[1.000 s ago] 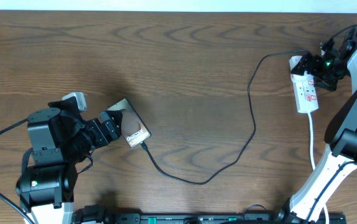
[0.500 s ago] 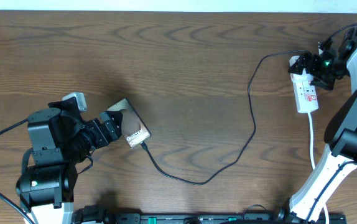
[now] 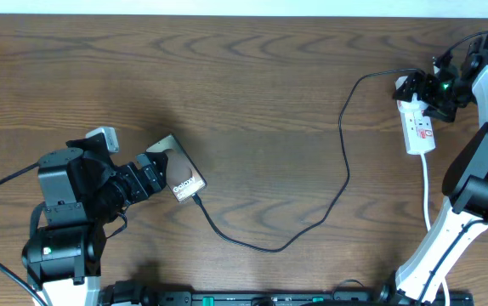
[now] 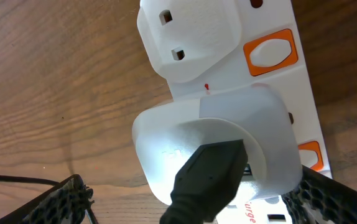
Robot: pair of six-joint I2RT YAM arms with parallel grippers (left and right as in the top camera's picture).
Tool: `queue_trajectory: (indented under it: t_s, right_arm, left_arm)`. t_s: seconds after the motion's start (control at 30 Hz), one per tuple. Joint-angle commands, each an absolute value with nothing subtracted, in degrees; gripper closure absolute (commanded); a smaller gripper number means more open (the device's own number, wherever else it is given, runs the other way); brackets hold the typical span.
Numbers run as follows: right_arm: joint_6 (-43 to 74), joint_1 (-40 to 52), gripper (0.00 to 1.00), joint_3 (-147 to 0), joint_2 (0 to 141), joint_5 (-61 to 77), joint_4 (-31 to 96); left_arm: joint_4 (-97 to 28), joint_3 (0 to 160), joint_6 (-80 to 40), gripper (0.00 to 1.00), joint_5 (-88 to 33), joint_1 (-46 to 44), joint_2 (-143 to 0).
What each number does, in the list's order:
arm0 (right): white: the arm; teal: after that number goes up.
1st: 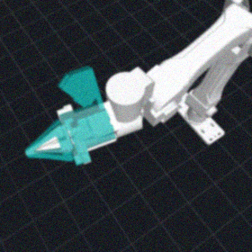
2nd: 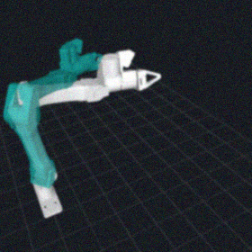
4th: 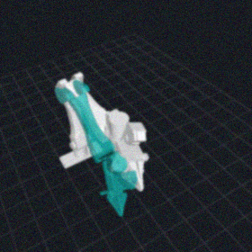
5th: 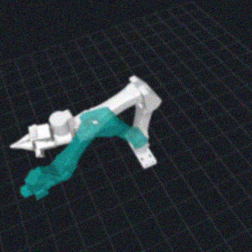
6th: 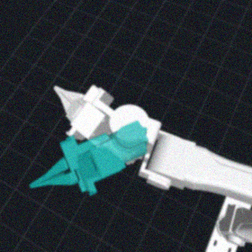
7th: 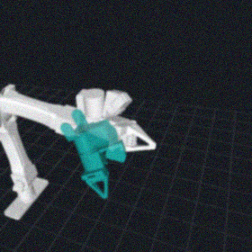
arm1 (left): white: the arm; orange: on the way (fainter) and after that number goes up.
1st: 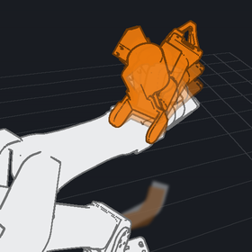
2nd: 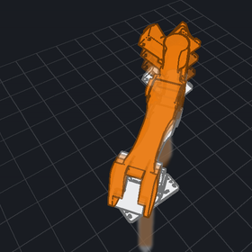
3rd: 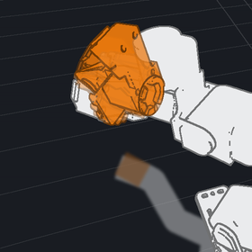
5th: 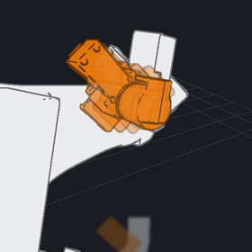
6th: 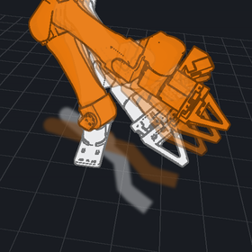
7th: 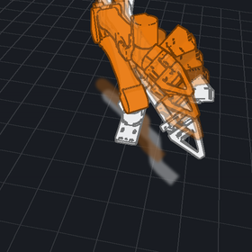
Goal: Plug charger to phone and switch on socket
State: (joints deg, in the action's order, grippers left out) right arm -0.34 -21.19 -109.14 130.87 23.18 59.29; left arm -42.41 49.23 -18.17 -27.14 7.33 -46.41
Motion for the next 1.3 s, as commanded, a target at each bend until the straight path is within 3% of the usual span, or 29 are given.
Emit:
queue_trajectory:
  t_s: [0.0,1.27]
  right_arm:
    - [-1.3,-20.5,0.03,-110.4,131.6,24.4,59.1]
    - [0.4,-18.4,0.03,-107.6,131.6,27.8,56.3]
  left_arm:
    - [-42.6,49.9,-18.0,0.11,-27.8,7.4,-46.3]
    - [-42.7,49.9,-18.0,0.11,-27.8,7.4,-46.3]
